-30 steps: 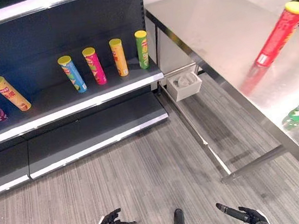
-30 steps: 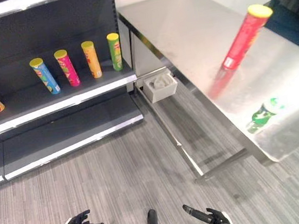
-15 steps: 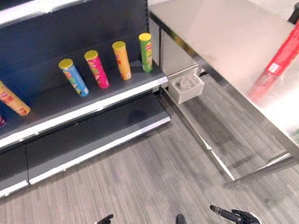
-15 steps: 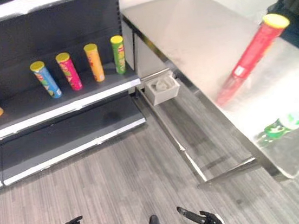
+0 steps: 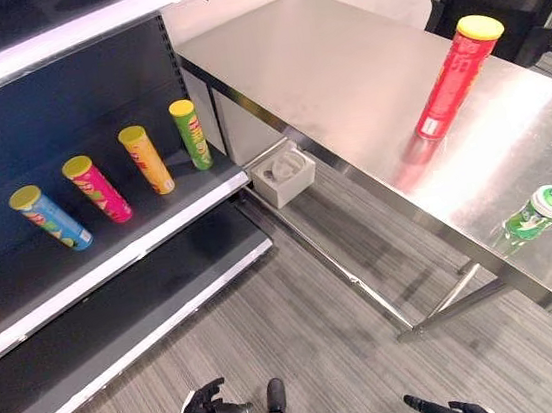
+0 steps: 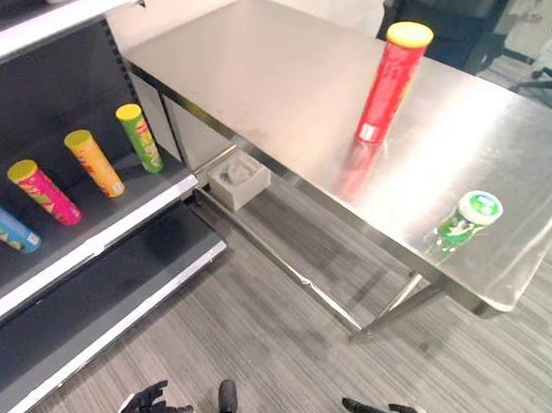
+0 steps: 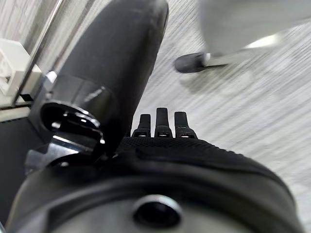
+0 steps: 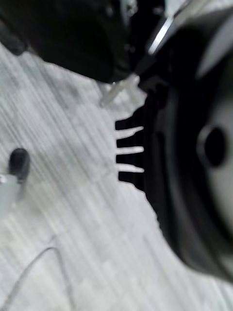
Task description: Put the goods on the table back onto the shelves and tidy them up.
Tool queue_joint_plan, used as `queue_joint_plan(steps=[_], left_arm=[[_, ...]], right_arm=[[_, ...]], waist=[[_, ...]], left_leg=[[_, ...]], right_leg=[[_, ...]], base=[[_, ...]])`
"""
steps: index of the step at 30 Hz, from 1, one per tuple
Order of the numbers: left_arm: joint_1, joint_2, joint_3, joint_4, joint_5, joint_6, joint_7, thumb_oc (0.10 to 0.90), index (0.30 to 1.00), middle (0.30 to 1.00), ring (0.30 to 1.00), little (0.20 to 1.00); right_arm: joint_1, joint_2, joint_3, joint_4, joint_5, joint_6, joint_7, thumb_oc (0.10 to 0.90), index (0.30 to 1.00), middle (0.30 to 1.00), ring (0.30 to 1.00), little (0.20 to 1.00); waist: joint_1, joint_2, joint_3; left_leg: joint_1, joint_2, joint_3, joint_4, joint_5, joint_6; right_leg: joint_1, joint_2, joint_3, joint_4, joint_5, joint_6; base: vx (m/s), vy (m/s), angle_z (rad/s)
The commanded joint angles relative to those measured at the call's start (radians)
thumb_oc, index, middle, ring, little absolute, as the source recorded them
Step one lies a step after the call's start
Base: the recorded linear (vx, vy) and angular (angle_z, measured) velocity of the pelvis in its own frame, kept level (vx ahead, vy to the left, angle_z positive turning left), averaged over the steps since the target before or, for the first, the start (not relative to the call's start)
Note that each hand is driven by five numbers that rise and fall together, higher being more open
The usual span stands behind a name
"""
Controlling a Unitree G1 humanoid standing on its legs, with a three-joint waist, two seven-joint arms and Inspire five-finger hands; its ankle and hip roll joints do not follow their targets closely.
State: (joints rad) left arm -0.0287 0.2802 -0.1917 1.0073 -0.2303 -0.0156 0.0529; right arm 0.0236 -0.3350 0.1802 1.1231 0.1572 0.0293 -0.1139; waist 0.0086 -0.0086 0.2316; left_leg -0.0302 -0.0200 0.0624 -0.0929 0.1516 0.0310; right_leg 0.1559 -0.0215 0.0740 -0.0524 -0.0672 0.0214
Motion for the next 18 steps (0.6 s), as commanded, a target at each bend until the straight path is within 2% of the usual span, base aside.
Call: queue_joint_plan(steps=[1, 3, 4, 6, 7, 8, 9, 10, 11, 12, 13, 14, 18], left_arm=[[-0.039, 0.024, -0.002, -0.026, 0.009, -0.037, 0.004, 0.8, 0.9, 0.9, 0.9, 0.9], [-0.049, 0.031, 0.008, -0.026, 0.009, -0.03, 0.006, 0.8, 0.9, 0.9, 0.9, 0.9], [-0.057, 0.035, 0.011, -0.019, 0.009, -0.029, 0.008, 0.8, 0.9, 0.9, 0.9, 0.9], [-0.063, 0.046, 0.011, 0.001, 0.021, -0.026, 0.009, 0.8, 0.9, 0.9, 0.9, 0.9], [-0.053, 0.052, 0.022, 0.012, 0.025, -0.027, 0.009, 0.8, 0.9, 0.9, 0.9, 0.9], [-0.052, 0.053, 0.022, 0.012, 0.025, -0.027, 0.009, 0.8, 0.9, 0.9, 0.9, 0.9], [-0.045, 0.053, 0.025, 0.023, 0.024, -0.028, 0.011, 0.8, 0.9, 0.9, 0.9, 0.9], [-0.057, 0.061, 0.016, 0.06, 0.043, -0.02, 0.015, 0.8, 0.9, 0.9, 0.9, 0.9], [-0.057, 0.061, 0.016, 0.06, 0.043, -0.02, 0.015, 0.8, 0.9, 0.9, 0.9, 0.9], [-0.057, 0.06, 0.02, 0.072, 0.055, -0.021, 0.008, 0.8, 0.9, 0.9, 0.9, 0.9], [-0.057, 0.061, 0.02, 0.072, 0.055, -0.021, 0.008, 0.8, 0.9, 0.9, 0.9, 0.9], [-0.052, 0.051, 0.021, 0.076, 0.065, -0.027, 0.012, 0.8, 0.9, 0.9, 0.9, 0.9], [-0.042, 0.044, 0.028, 0.062, 0.045, -0.031, 0.019, 0.8, 0.9, 0.9, 0.9, 0.9]], right_arm=[[-0.024, -0.044, 0.001, -0.029, -0.026, -0.021, -0.013, 0.8, 0.9, 0.9, 0.9, 0.9], [-0.042, -0.04, 0.002, -0.033, -0.034, -0.019, -0.013, 0.8, 0.9, 0.9, 0.9, 0.9], [-0.053, -0.038, 0.005, -0.036, -0.035, -0.018, -0.01, 0.8, 0.9, 0.9, 0.9, 0.9], [-0.059, -0.033, 0.005, -0.046, -0.026, -0.018, -0.006, 0.8, 0.9, 0.9, 0.9, 0.9], [-0.049, -0.027, -0.005, -0.048, -0.025, -0.015, -0.004, 0.8, 0.9, 0.9, 0.9, 0.9], [-0.048, -0.027, -0.005, -0.049, -0.025, -0.015, -0.004, 0.8, 0.9, 0.9, 0.9, 0.9], [-0.037, -0.03, -0.022, -0.044, -0.021, -0.015, -0.008, 0.8, 0.9, 0.9, 0.9, 0.9], [-0.033, -0.037, -0.035, -0.026, -0.015, -0.011, -0.015, 0.8, 0.9, 0.9, 0.9, 0.9], [-0.033, -0.037, -0.035, -0.026, -0.015, -0.011, -0.015, 0.8, 0.9, 0.9, 0.9, 0.9], [-0.028, -0.037, -0.042, -0.016, -0.019, -0.005, -0.011, 0.8, 0.9, 0.9, 0.9, 0.9], [-0.028, -0.037, -0.042, -0.016, -0.019, -0.005, -0.011, 0.8, 0.9, 0.9, 0.9, 0.9], [-0.007, -0.036, -0.061, -0.001, -0.017, -0.003, -0.019, 0.8, 0.9, 0.9, 0.9, 0.9], [0.006, -0.073, -0.131, 0.014, 0.006, -0.01, -0.055, 0.8, 0.9, 0.9, 0.9, 0.9]], waist=[[0.018, -0.016, -0.028], [0.025, -0.009, -0.009], [0.021, -0.007, 0.009], [0.012, -0.005, 0.033], [0.016, 0.006, 0.028], [0.013, 0.005, 0.031], [0.014, 0.008, 0.028], [0.0, -0.011, 0.021], [0.0, -0.011, 0.021], [0.0, -0.025, 0.015], [0.0, -0.025, 0.015], [-0.002, -0.047, -0.014], [-0.02, -0.044, -0.036]], left_leg=[[-0.017, -0.004, -0.036, 0.05, -0.1, -0.048], [0.0, 0.005, 0.002, 0.04, -0.115, -0.033], [0.01, 0.015, 0.019, 0.035, -0.119, -0.029], [0.026, 0.034, 0.045, 0.029, -0.12, -0.026], [0.038, 0.063, 0.075, 0.033, -0.135, -0.036], [0.042, 0.062, 0.072, 0.033, -0.136, -0.036], [0.057, 0.086, 0.073, 0.033, -0.152, -0.053], [0.059, 0.073, 0.065, 0.032, -0.163, -0.06], [0.059, 0.073, 0.065, 0.032, -0.163, -0.06], [0.056, 0.063, 0.064, 0.044, -0.171, -0.061], [0.057, 0.063, 0.064, 0.044, -0.171, -0.061], [0.071, 0.059, 0.072, 0.034, -0.17, -0.071], [0.095, 0.084, 0.068, 0.015, -0.163, -0.095]], right_leg=[[-0.044, -0.012, -0.05, 0.026, 0.019, 0.081], [-0.132, -0.011, -0.057, 0.188, 0.009, 0.106], [-0.182, -0.011, -0.073, 0.273, 0.015, 0.132], [-0.268, -0.04, -0.119, 0.41, 0.059, 0.173], [-0.283, -0.137, -0.206, 0.387, 0.076, 0.168], [-0.277, -0.139, -0.209, 0.388, 0.073, 0.168], [-0.269, -0.211, -0.279, 0.27, 0.084, 0.144], [-0.257, -0.215, -0.257, 0.147, 0.114, 0.152], [-0.257, -0.215, -0.257, 0.147, 0.114, 0.152], [-0.226, -0.225, -0.244, 0.083, 0.14, 0.178], [-0.225, -0.225, -0.244, 0.083, 0.14, 0.178], [-0.199, -0.218, -0.243, 0.033, 0.167, 0.189], [-0.149, -0.187, -0.261, -0.032, 0.185, 0.187]], base=[[0.01, 0.092, -0.41], [-0.03, 0.096, -0.16], [-0.06, 0.077, -0.33], [-0.01, 0.027, -0.78], [0.05, -0.014, -0.56], [0.13, -0.115, -0.49], [0.15, -0.186, -0.56], [0.15, -0.185, -0.58], [0.08, -0.112, -0.2], [0.0, -0.021, 0.06], [0.12, -0.139, 0.21], [0.16, -0.172, 0.26], [0.12, -0.142, 0.3]])
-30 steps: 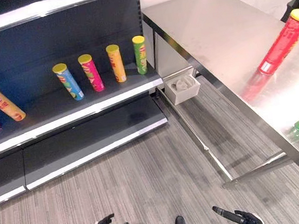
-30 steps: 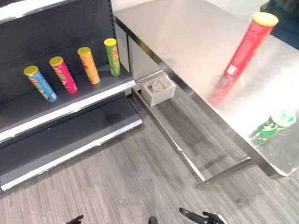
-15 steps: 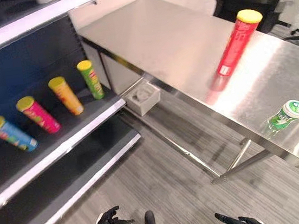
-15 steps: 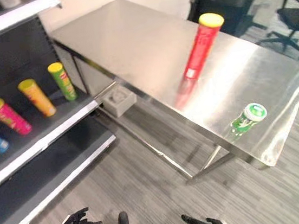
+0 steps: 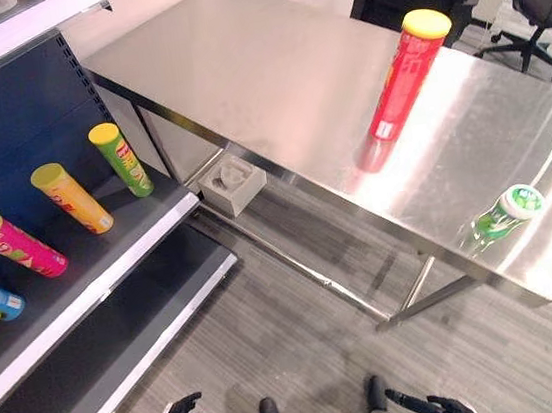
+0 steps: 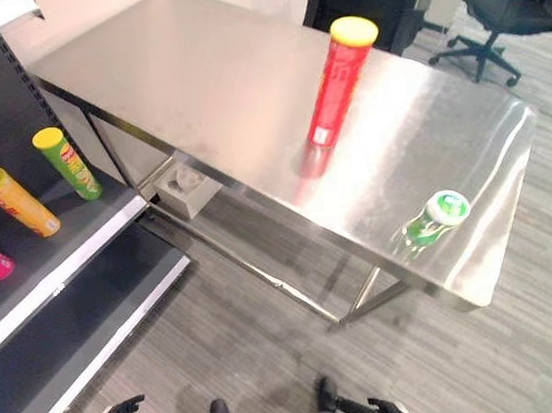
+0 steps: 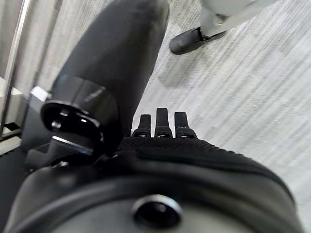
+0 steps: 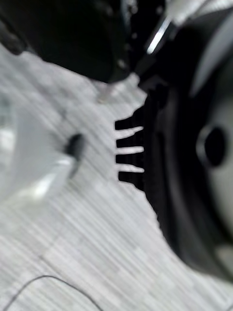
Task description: Put the goods on the table back onto the shelves and tidy them up.
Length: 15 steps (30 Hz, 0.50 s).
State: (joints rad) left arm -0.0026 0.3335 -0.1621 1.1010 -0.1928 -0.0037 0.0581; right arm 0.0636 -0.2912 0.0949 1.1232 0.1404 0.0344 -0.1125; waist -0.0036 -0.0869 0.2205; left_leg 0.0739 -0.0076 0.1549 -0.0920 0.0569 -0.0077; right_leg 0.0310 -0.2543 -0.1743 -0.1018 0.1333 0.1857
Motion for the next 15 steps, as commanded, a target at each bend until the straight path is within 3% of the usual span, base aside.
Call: queue_joint_plan(steps=[1, 4, 5, 9, 11, 14, 15], left_arm=[[-0.06, -0.006, 0.001, -0.044, 0.009, -0.045, 0.015, 0.8, 0.9, 0.9, 0.9, 0.9], [-0.018, 0.004, 0.028, -0.089, 0.011, -0.045, 0.007, 0.8, 0.9, 0.9, 0.9, 0.9], [0.008, 0.0, 0.048, -0.114, 0.018, -0.048, -0.002, 0.8, 0.9, 0.9, 0.9, 0.9], [0.024, -0.018, 0.053, -0.119, 0.046, -0.05, -0.014, 0.8, 0.9, 0.9, 0.9, 0.9], [0.029, -0.029, 0.047, -0.101, 0.074, -0.049, -0.023, 0.8, 0.9, 0.9, 0.9, 0.9], [0.03, -0.031, 0.043, -0.094, 0.086, -0.048, -0.029, 0.8, 0.9, 0.9, 0.9, 0.9], [0.027, -0.035, 0.027, -0.068, 0.108, -0.046, -0.04, 0.8, 0.9, 0.9, 0.9, 0.9]], right_arm=[[-0.03, -0.131, -0.073, 0.007, 0.03, -0.017, -0.064, 0.8, 0.9, 0.9, 0.9, 0.9], [0.011, -0.192, -0.211, -0.105, 0.085, -0.037, -0.098, 0.8, 0.9, 0.9, 0.9, 0.9], [0.05, -0.244, -0.324, -0.221, 0.115, -0.062, -0.133, 0.8, 0.9, 0.9, 0.9, 0.9], [0.087, -0.329, -0.449, -0.35, 0.112, -0.094, -0.178, 0.8, 0.9, 0.9, 0.9, 0.9], [0.108, -0.417, -0.537, -0.58, 0.077, -0.136, -0.184, 0.8, 0.9, 0.9, 0.9, 0.9], [0.096, -0.458, -0.528, -0.641, 0.057, -0.148, -0.168, 0.8, 0.9, 0.9, 0.9, 0.9], [0.059, -0.515, -0.486, -0.754, 0.05, -0.16, -0.111, 0.8, 0.9, 0.9, 0.9, 0.9]], waist=[[-0.014, 0.037, -0.031], [-0.035, 0.048, -0.05], [-0.05, 0.056, -0.059], [-0.062, 0.067, -0.07], [-0.069, 0.072, -0.074], [-0.065, 0.073, -0.075], [-0.06, 0.072, -0.076]], left_leg=[[-0.004, 0.078, -0.023, 0.009, -0.067, -0.061], [0.02, 0.096, -0.004, 0.005, -0.075, -0.073], [0.036, 0.103, 0.005, 0.005, -0.082, -0.078], [0.052, 0.11, 0.012, 0.005, -0.095, -0.083], [0.06, 0.113, 0.018, 0.005, -0.1, -0.085], [0.06, 0.116, 0.02, 0.005, -0.099, -0.086], [0.062, 0.117, 0.026, 0.005, -0.098, -0.088]], right_leg=[[-0.018, 0.052, -0.014, 0.014, -0.02, 0.022], [0.001, 0.064, -0.014, 0.014, -0.038, 0.021], [0.013, 0.07, -0.013, 0.014, -0.048, 0.021], [0.026, 0.074, -0.015, 0.014, -0.059, 0.021], [0.03, 0.077, -0.012, 0.014, -0.065, 0.019], [0.031, 0.078, -0.01, 0.014, -0.065, 0.018], [0.03, 0.079, -0.009, 0.014, -0.066, 0.016]], base=[[0.07, -0.068, 0.13], [0.11, -0.042, -0.11], [0.12, -0.004, -0.13], [0.06, 0.002, -0.1], [0.02, -0.003, -0.15], [0.0, -0.009, -0.04], [-0.01, -0.009, -0.04]])
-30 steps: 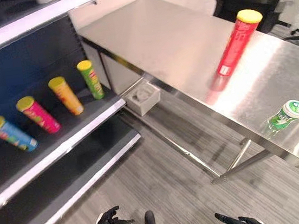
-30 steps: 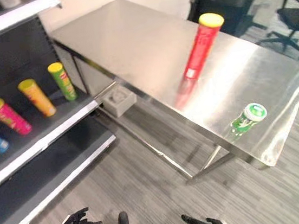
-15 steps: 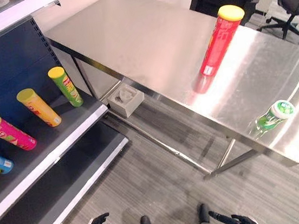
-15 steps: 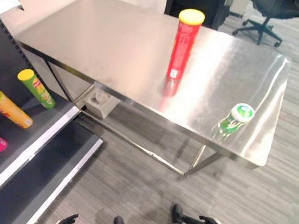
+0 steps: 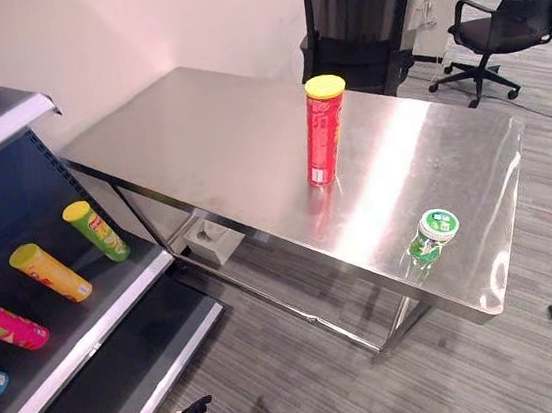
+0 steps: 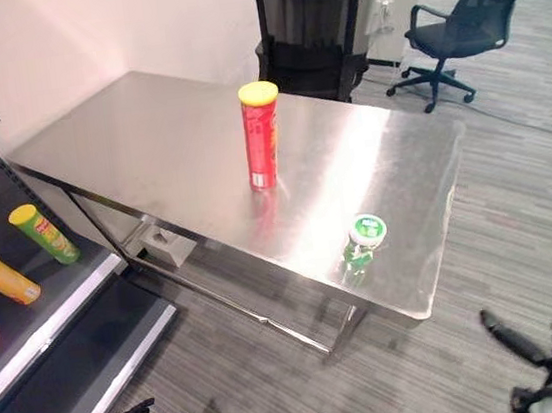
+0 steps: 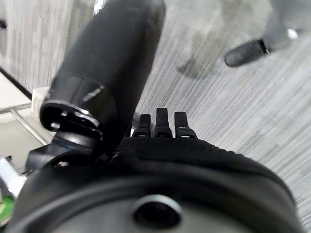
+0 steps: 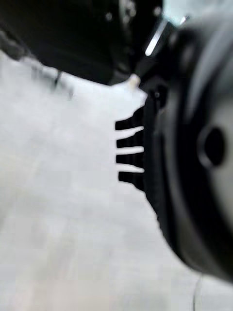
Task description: Put the goods on the table back onto the shelves and tidy them up.
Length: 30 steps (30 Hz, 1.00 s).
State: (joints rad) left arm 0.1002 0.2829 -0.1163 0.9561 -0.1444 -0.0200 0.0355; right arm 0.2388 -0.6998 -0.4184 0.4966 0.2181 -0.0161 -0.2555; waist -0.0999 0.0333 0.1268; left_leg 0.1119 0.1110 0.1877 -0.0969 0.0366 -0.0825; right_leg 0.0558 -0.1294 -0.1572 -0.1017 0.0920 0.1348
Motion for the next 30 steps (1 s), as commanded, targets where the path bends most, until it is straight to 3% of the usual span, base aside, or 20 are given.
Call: queue_joint_plan(steps=[1, 4, 7, 16, 27, 30], left_arm=[[-0.071, 0.014, -0.022, 0.087, 0.076, -0.027, -0.026, 0.8, 0.9, 0.9, 0.9, 0.9], [-0.048, 0.014, -0.009, 0.094, 0.094, -0.036, -0.044, 0.8, 0.9, 0.9, 0.9, 0.9], [-0.033, 0.012, -0.005, 0.087, 0.096, -0.041, -0.054, 0.8, 0.9, 0.9, 0.9, 0.9], [-0.015, 0.005, -0.006, 0.081, 0.093, -0.051, -0.065, 0.8, 0.9, 0.9, 0.9, 0.9], [-0.012, 0.004, 0.002, 0.081, 0.103, -0.06, -0.067, 0.8, 0.9, 0.9, 0.9, 0.9], [-0.007, 0.009, 0.004, 0.073, 0.126, -0.063, -0.071, 0.8, 0.9, 0.9, 0.9, 0.9]], right_arm=[[-0.126, -0.14, 0.051, -0.22, -0.05, -0.114, 0.062, 0.8, 0.9, 0.9, 0.9, 0.9], [-0.104, -0.183, 0.041, -0.496, -0.046, -0.152, 0.17, 0.8, 0.9, 0.9, 0.9, 0.9], [-0.095, -0.182, 0.023, -0.548, -0.023, -0.157, 0.203, 0.8, 0.9, 0.9, 0.9, 0.9], [-0.15, -0.183, 0.084, -0.569, -0.01, -0.163, 0.25, 0.8, 0.9, 0.9, 0.9, 0.9], [-0.128, -0.148, 0.054, -0.635, -0.024, -0.164, 0.281, 0.8, 0.9, 0.9, 0.9, 0.9], [-0.11, -0.149, 0.065, -0.655, -0.081, -0.158, 0.297, 0.8, 0.9, 0.9, 0.9, 0.9]], waist=[[0.04, -0.047, 0.021], [0.047, -0.044, 0.015], [0.052, -0.042, 0.013], [0.073, -0.037, 0.002], [0.078, -0.035, -0.002], [0.072, -0.029, 0.002]], left_leg=[[0.03, 0.0, -0.003, 0.01, -0.081, -0.015], [0.023, 0.004, 0.002, 0.01, -0.073, -0.016], [0.018, 0.004, 0.0, 0.01, -0.07, -0.016], [0.01, -0.002, -0.012, 0.01, -0.07, -0.015], [0.007, -0.007, -0.027, 0.01, -0.073, -0.015], [0.014, -0.002, -0.022, 0.01, -0.077, -0.015]], right_leg=[[0.01, -0.042, -0.023, 0.014, -0.027, 0.067], [0.003, -0.042, -0.022, 0.014, -0.026, 0.064], [0.004, -0.043, -0.028, 0.014, -0.027, 0.064], [0.012, -0.049, -0.04, 0.014, -0.029, 0.063], [0.018, -0.054, -0.05, 0.014, -0.032, 0.063], [0.016, -0.052, -0.044, 0.014, -0.035, 0.064]], base=[[-0.02, -0.01, -0.04], [0.0, -0.018, -0.22], [0.0, -0.015, 0.09], [0.0, -0.006, 0.1], [0.0, -0.003, 0.05], [0.0, -0.021, 0.01]])
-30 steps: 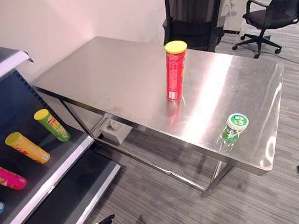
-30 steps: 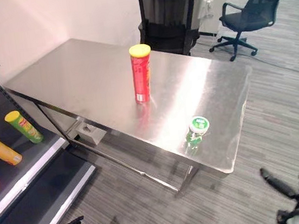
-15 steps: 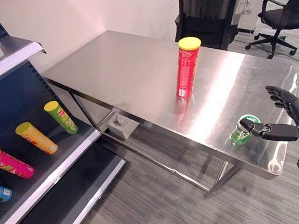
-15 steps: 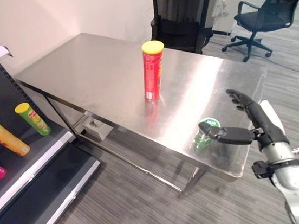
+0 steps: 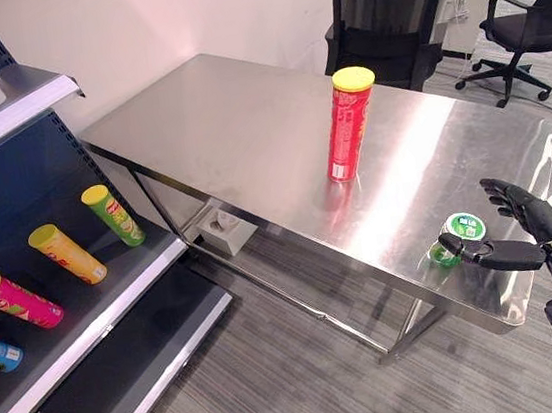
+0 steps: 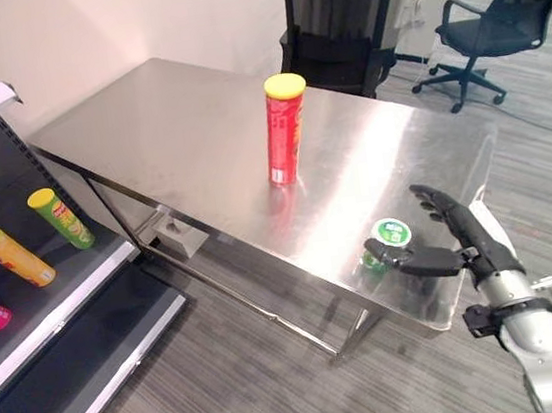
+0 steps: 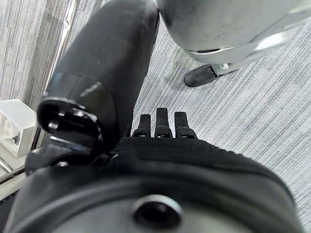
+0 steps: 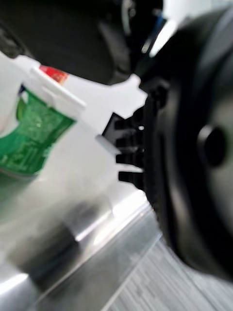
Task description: Put the goods on the table back onto the shelves and tidy them up.
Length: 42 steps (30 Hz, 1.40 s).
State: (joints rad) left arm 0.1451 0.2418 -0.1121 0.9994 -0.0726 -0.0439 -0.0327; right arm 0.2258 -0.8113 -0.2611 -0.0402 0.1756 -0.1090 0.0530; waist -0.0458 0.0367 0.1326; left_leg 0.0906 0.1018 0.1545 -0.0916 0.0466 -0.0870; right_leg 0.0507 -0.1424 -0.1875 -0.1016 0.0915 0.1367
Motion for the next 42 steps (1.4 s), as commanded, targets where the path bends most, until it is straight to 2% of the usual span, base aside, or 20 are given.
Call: queue_joint_plan(steps=[1, 9, 19, 25, 26, 27, 35, 42], left_arm=[[-0.053, 0.052, -0.001, 0.024, 0.053, -0.041, -0.001, 0.8, 0.9, 0.9, 0.9, 0.9], [-0.051, 0.058, 0.004, 0.008, 0.045, -0.045, 0.002, 0.8, 0.9, 0.9, 0.9, 0.9], [-0.039, 0.059, 0.017, 0.019, 0.066, -0.044, 0.008, 0.8, 0.9, 0.9, 0.9, 0.9], [-0.043, 0.057, 0.011, 0.014, 0.06, -0.044, 0.015, 0.8, 0.9, 0.9, 0.9, 0.9], [-0.043, 0.058, 0.009, 0.013, 0.059, -0.044, 0.016, 0.8, 0.9, 0.9, 0.9, 0.9], [-0.044, 0.059, 0.007, 0.01, 0.057, -0.043, 0.017, 0.8, 0.9, 0.9, 0.9, 0.9], [-0.036, 0.067, 0.018, 0.007, 0.055, -0.039, 0.026, 0.8, 0.9, 0.9, 0.9, 0.9], [-0.031, 0.066, 0.034, 0.01, 0.043, -0.045, 0.023, 0.8, 0.9, 0.9, 0.9, 0.9]], right_arm=[[-0.1, -0.039, -0.086, -0.117, -0.054, -0.069, -0.018, 0.8, 0.9, 0.9, 0.9, 0.9], [-0.123, -0.051, -0.065, -0.094, -0.116, -0.073, -0.043, 0.8, 0.9, 0.9, 0.9, 0.9], [-0.089, -0.057, -0.129, -0.096, -0.167, -0.07, -0.067, 0.8, 0.9, 0.9, 0.9, 0.9], [-0.118, -0.006, -0.107, -0.083, -0.2, -0.072, -0.114, 0.8, 0.9, 0.9, 0.9, 0.9], [-0.126, 0.0, -0.1, -0.081, -0.205, -0.072, -0.123, 0.558, 0.538, 0.538, 0.538, 0.538], [-0.137, 0.009, -0.091, -0.08, -0.211, -0.074, -0.133, 0.4, 0.3, 0.3, 0.3, 0.3], [-0.16, 0.032, -0.065, -0.092, -0.224, -0.073, -0.149, 0.4, 0.3, 0.3, 0.3, 0.3], [-0.178, -0.011, -0.111, -0.106, -0.153, -0.08, -0.129, 0.4, 0.3, 0.3, 0.3, 0.3]], waist=[[0.016, -0.031, -0.002], [0.02, -0.031, 0.0], [0.02, -0.034, -0.002], [0.027, -0.035, 0.0], [0.03, -0.035, 0.0], [0.032, -0.034, 0.0], [0.043, -0.034, 0.0], [0.05, -0.043, -0.005]], left_leg=[[0.038, 0.009, 0.014, 0.004, -0.087, -0.011], [0.045, 0.013, 0.019, 0.004, -0.087, -0.012], [0.047, 0.011, 0.007, 0.004, -0.091, -0.01], [0.051, 0.012, 0.003, 0.004, -0.095, -0.007], [0.051, 0.011, 0.002, 0.004, -0.096, -0.006], [0.051, 0.011, 0.002, 0.004, -0.096, -0.005], [0.048, 0.009, -0.004, 0.004, -0.095, -0.005], [0.052, 0.014, -0.011, 0.004, -0.095, -0.011]], right_leg=[[0.022, -0.038, -0.011, 0.014, -0.036, 0.062], [0.024, -0.035, -0.008, 0.014, -0.039, 0.061], [0.033, -0.036, -0.015, 0.014, -0.044, 0.06], [0.035, -0.036, -0.016, 0.014, -0.046, 0.059], [0.035, -0.037, -0.016, 0.014, -0.046, 0.059], [0.035, -0.037, -0.016, 0.014, -0.046, 0.059], [0.039, -0.038, -0.026, 0.014, -0.048, 0.056], [0.053, -0.033, -0.037, 0.014, -0.058, 0.054]], base=[[0.0, 0.0, 0.0], [0.0, -0.004, -0.03], [0.01, -0.002, 0.01], [0.0, 0.0, 0.0], [0.0, 0.0, 0.0], [0.0, 0.0, 0.0], [0.0, 0.0, 0.0], [0.0, -0.012, 0.0]])
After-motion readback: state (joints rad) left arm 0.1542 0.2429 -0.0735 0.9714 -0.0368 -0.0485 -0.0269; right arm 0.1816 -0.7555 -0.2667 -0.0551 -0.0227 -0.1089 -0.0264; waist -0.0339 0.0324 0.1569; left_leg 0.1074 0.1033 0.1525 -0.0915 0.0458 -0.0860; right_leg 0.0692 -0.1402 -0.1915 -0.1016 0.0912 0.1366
